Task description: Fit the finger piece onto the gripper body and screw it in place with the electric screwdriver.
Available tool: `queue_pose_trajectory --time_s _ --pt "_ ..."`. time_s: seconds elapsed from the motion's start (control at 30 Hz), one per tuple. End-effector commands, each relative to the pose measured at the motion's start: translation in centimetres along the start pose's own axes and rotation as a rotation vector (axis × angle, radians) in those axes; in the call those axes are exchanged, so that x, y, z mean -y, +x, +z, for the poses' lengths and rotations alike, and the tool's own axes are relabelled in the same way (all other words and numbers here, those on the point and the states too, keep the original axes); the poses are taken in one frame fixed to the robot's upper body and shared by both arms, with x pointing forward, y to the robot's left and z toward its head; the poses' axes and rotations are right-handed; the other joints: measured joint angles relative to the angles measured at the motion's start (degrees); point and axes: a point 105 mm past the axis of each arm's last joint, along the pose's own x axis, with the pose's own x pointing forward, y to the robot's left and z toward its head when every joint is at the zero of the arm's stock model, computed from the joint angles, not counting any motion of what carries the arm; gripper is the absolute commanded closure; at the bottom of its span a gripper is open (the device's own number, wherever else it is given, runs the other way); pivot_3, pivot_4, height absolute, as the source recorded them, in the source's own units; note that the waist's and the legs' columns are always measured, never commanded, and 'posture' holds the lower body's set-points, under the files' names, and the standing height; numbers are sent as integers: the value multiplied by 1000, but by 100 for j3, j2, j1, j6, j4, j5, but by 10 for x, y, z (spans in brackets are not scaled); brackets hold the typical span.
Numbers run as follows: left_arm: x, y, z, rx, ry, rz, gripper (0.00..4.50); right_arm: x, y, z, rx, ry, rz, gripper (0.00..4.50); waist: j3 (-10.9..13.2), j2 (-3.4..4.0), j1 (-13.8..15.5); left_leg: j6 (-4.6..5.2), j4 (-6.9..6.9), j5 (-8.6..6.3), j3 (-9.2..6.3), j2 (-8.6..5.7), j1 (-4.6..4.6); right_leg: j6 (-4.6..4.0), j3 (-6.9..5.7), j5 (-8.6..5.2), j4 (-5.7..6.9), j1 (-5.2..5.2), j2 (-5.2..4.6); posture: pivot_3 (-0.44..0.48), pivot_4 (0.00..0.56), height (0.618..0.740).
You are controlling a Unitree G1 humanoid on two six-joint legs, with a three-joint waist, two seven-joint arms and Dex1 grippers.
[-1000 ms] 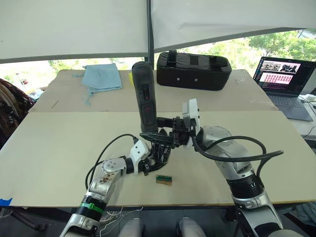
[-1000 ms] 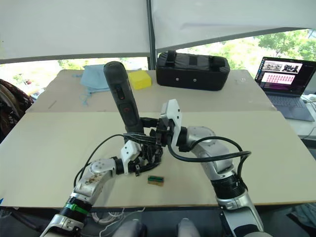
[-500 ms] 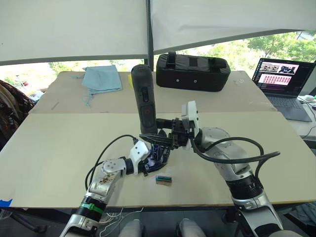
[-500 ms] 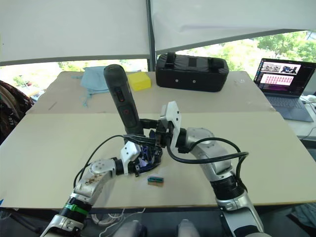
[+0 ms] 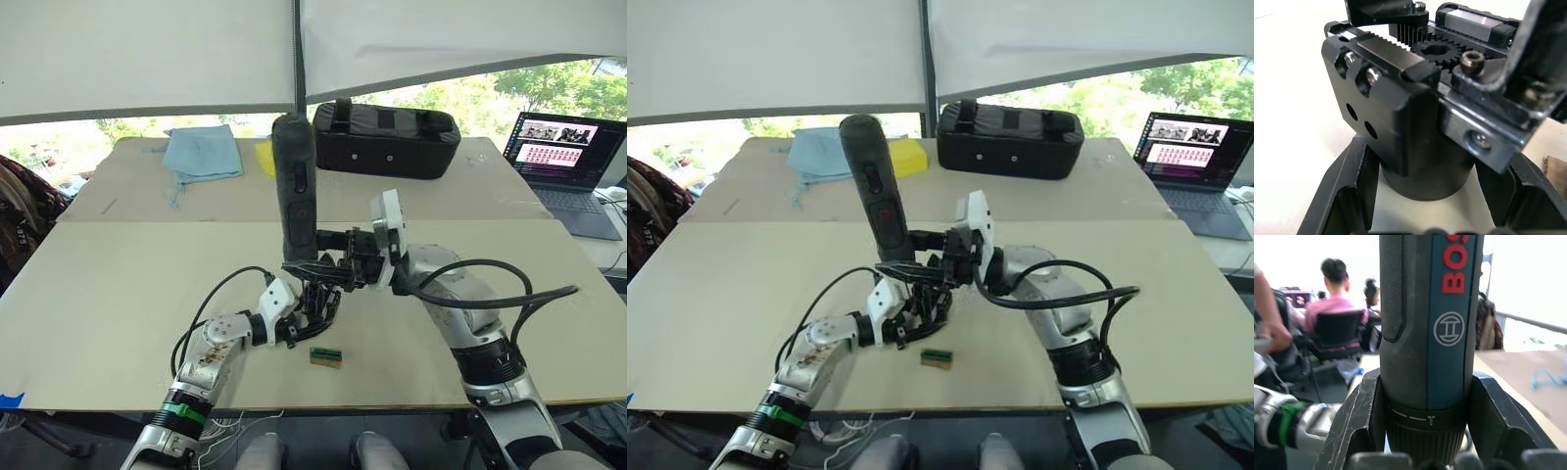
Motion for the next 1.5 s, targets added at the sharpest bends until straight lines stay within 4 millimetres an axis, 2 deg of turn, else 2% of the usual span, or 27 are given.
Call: queue_pose_trajectory --time_s 0.03,0.2,0.4,0.47,0.53,0.57,0.63,0.77,0.83,0.97,1.0,1.13,1.23,1.33,1.5 --pt "1 2 -20 -68 -35 21 2188 -9 2 33 73 -89 79 2597 0 0 22 0 0 0 -2 0 0 2 -1 -1 0 1 0 0 150 740" --pt "1 3 -23 -63 -40 24 2188 -18 -6 36 72 -73 143 2597 0 0 52 0 0 0 -3 -2 2 27 -4 -16 -3 4 -4 0 150 740" --pt "-1 2 -23 -38 -71 33 2188 -36 -17 52 104 -16 245 2597 3 4 71 0 0 0 -4 -2 0 27 -4 -16 -4 4 -9 0 150 740" --pt "-2 1 -21 -31 -59 43 1126 -45 -24 58 82 6 281 2597 3 5 73 0 0 0 -4 -2 0 29 -4 -18 -5 4 -9 0 150 740" --pt "-6 -2 -22 -34 -54 63 250 -50 -31 65 58 19 291 2597 4 4 70 0 0 0 -7 -2 -3 29 -7 -19 -9 3 -10 0 150 740" --pt "-7 -4 -23 -34 -53 74 78 -51 -35 69 44 21 285 2597 6 4 69 0 0 0 -7 -1 -3 30 -7 -19 -12 4 -10 0 150 740" --pt "-9 -10 -24 -34 -58 83 78 -50 -43 74 14 25 269 2597 8 2 64 0 0 0 -7 0 -6 31 -8 -19 -15 2 -10 0 150 740" --pt "-13 -38 -21 -28 -52 103 78 -29 -74 89 -69 40 108 2597 20 -7 -35 -1 -7 -1 -4 14 -11 27 -11 -19 -30 -3 -6 0 150 740" --pt "-13 -58 -19 -26 -50 94 78 -21 -96 90 -156 49 41 2597 25 -5 -94 -5 -21 -4 4 32 -17 14 -7 -11 -46 -12 4 0 150 740" --pt "-12 -115 -6 28 -16 73 78 -5 -161 92 -343 135 -168 2597 28 -8 -101 -5 -80 -4 39 58 -36 -56 5 13 -67 -69 22 0 150 740" --pt "-12 -121 -4 40 -12 71 78 -4 -168 92 -367 139 -188 2597 36 3 -96 -5 -86 -4 46 63 -47 -63 6 11 -66 -85 24 0 150 740" --pt "-5 -168 23 92 74 -12 78 0 -229 80 -648 305 -415 2597 100 60 -64 -1 -88 -6 67 68 -74 -67 5 9 -66 -113 27 0 150 740" --pt "-2 -176 35 95 91 -50 78 -1 -258 66 -840 424 -527 2597 117 60 -46 -2 -73 -6 97 66 -122 -63 4 11 -62 -161 24 0 150 740" --pt "5 -180 46 88 98 -102 78 2 -288 38 -1053 569 -677 2597 121 56 -73 -2 -69 -6 113 66 -125 -57 6 15 -68 -164 21 0 150 740" --pt "-3 -178 52 107 88 -15 78 16 -301 5 -1140 704 -790 2597 157 42 -170 -3 -66 -6 149 77 -125 -56 14 34 -66 -178 28 0 150 740"
